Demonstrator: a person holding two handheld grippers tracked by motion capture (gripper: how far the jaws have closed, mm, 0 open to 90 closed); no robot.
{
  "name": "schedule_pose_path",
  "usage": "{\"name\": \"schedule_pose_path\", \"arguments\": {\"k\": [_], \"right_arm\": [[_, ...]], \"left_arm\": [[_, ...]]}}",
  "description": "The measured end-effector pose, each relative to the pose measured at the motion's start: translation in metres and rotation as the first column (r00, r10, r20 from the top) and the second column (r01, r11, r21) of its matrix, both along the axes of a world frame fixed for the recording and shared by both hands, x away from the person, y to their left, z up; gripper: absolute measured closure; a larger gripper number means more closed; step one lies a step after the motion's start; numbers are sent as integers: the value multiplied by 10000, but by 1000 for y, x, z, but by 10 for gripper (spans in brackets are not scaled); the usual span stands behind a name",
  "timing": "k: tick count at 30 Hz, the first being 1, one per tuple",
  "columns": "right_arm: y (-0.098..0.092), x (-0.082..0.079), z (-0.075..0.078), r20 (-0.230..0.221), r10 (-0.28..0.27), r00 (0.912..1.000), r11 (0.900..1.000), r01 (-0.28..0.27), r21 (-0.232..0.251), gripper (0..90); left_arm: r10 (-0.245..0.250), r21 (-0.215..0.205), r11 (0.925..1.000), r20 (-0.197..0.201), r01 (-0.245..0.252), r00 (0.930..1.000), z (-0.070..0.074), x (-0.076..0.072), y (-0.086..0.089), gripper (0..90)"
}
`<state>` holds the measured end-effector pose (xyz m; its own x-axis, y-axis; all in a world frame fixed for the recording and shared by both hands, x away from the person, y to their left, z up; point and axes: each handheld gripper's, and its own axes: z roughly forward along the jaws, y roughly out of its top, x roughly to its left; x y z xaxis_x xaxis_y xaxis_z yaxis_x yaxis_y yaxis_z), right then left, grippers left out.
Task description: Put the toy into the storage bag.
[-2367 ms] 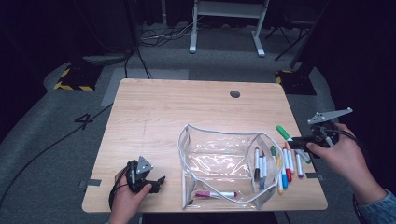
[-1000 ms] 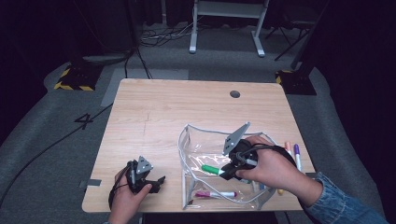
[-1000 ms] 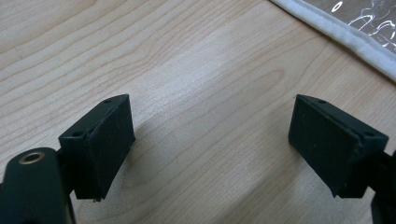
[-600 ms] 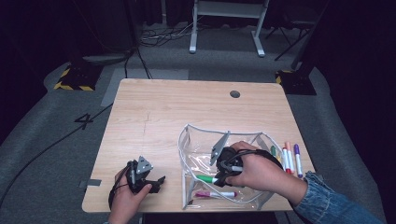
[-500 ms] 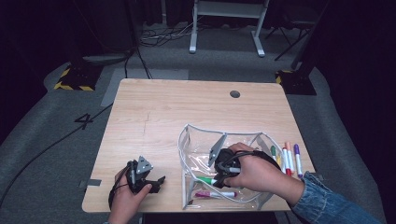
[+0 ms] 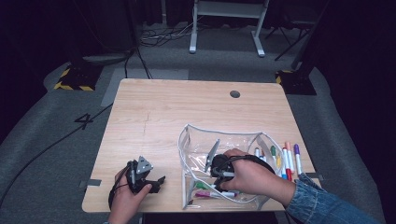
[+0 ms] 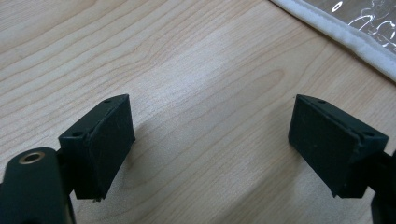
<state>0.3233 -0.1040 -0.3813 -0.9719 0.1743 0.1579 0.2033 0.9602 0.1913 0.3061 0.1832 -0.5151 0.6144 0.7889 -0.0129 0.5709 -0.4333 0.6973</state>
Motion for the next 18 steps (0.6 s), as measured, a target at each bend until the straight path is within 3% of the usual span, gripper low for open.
{"name": "schedule_pose_path", "arguments": {"k": [7, 11, 14, 18], "right_arm": [[-2, 1, -8, -230, -68, 9997, 9993, 60, -357, 762], [-5, 3, -8, -414, -450, 9981, 9989, 445, -131, 689], [-9, 5, -2, -150, -654, 9977, 9977, 657, 158, 658], [-16, 7, 11, 208, -1011, 9947, 9909, 988, 917, 632]], "left_arm": [[32, -29, 10000, -17, -32, 10000, 0, 0, 0, 147], [33, -30, 10000, -15, -33, 10000, 0, 0, 0, 147], [34, -30, 10000, -14, -34, 10000, 0, 0, 0, 147], [14, -24, 10000, -42, -14, 10000, 0, 0, 0, 147]]}}
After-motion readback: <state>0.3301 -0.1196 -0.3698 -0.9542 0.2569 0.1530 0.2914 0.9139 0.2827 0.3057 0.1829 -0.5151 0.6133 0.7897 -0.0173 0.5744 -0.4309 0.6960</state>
